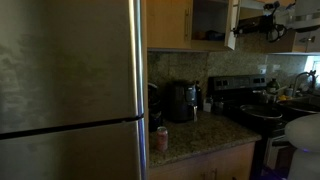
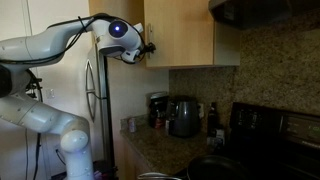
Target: Close the open cabinet door
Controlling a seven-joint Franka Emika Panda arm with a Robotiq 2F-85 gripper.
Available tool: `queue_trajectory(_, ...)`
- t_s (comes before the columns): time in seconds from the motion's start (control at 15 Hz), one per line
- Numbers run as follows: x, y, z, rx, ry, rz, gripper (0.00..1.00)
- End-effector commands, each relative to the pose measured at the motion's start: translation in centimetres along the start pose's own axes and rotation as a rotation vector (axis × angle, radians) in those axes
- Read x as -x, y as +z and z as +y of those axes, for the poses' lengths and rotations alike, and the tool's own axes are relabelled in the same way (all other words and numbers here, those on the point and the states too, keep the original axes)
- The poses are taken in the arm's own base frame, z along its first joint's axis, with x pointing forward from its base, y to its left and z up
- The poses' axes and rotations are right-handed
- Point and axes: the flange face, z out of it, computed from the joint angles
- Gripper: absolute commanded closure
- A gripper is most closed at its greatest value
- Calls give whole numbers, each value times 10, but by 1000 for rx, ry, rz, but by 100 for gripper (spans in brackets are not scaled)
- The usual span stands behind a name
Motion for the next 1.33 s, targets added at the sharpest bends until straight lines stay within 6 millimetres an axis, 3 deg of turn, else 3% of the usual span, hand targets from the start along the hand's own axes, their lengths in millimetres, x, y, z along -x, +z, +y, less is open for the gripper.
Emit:
queue_trajectory(0.0,-10,6,-12,-67,41,1,0)
queue_trajectory(0.33,0,64,-45,-96,154,-82,0)
queue_trajectory(0.8,64,168,-69,-203,161,-81,0)
queue_trajectory(0.93,75,179,-67,-231,154,-47,0)
queue_trajectory(1.13,76,175,-60,-282,122,44,0)
queue_trajectory(1.27,59,162,-55,-307,86,185,0)
